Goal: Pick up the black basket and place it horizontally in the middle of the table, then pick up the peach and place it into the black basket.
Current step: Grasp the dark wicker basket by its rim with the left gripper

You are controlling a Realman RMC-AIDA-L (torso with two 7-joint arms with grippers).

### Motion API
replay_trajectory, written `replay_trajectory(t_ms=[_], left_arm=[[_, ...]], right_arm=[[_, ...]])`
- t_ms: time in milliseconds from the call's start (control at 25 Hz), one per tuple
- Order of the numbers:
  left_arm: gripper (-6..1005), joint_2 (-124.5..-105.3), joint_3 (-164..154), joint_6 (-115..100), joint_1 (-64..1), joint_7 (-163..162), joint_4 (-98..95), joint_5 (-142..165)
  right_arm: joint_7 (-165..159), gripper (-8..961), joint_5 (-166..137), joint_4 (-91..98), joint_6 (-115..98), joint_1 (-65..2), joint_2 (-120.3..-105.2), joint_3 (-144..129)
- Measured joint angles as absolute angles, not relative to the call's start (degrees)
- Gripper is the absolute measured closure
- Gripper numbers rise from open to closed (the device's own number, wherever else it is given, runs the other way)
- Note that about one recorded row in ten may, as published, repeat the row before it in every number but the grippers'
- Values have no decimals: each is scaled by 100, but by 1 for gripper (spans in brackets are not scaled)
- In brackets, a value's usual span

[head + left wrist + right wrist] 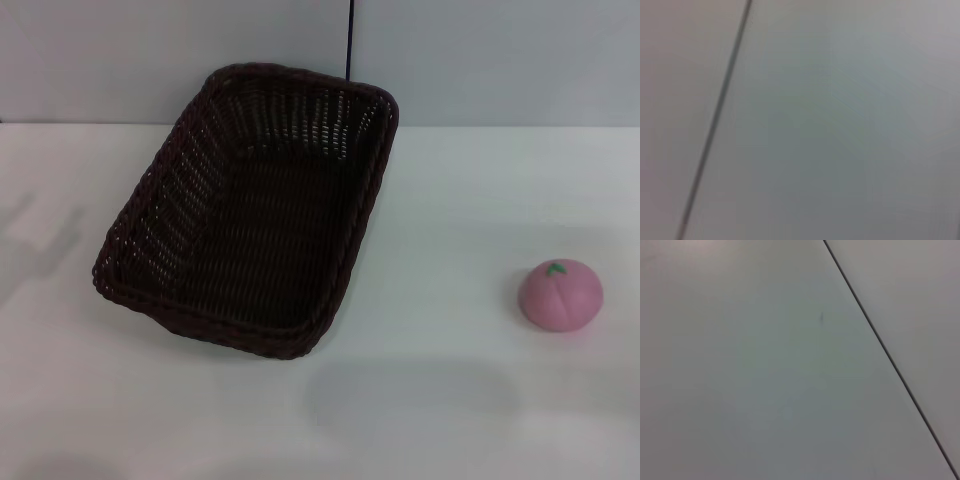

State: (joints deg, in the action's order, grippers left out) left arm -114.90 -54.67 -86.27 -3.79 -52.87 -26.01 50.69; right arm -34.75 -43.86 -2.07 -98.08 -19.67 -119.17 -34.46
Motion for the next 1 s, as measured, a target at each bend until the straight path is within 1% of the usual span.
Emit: replay_trajectory(t_ms=[120, 240, 400, 520, 560, 600, 800, 920, 1000], left_arm=[[257, -11441, -5391, -7981, -348, -6641, -3865, 6219], [257, -11440, -5140, -7755, -433, -8041, -5022, 7441], [256, -11493, -4939, -7750, -722, -10048, -6649, 9103], [256, -11528, -4931, -7842, -1055, -11299, -7470, 10298], [256, -11528, -4931, -7842, -1055, -11299, -7470, 10298], [256, -11578, -4953, -8050, -1414, -12086, -7891, 11280], [260, -11807, -5033, -8532, -2255, -12998, -8290, 13038], [264, -11837, -5368, -8568, -2615, -13434, -8246, 13697], [267, -11836, -5591, -8563, -2747, -13622, -8220, 13937]], right_arm=[[-3593, 185, -4386, -103, -9810, -1922, -11913, -3446], [-3736, 185, -4386, 23, -9813, -1857, -11911, -3439], [-3759, 186, -4378, 58, -9815, -1807, -11910, -3398], [-3759, 186, -4352, 61, -9817, -1781, -11909, -3387], [-3760, 186, -4348, 65, -9818, -1777, -11909, -3386], [-3760, 186, -4347, 76, -9818, -1777, -11909, -3386], [-3762, 186, -4343, 98, -9819, -1779, -11909, -3383], [-3794, 186, -4342, 97, -9819, -1784, -11909, -3384], [-3824, 186, -4338, 97, -9819, -1784, -11909, -3381]])
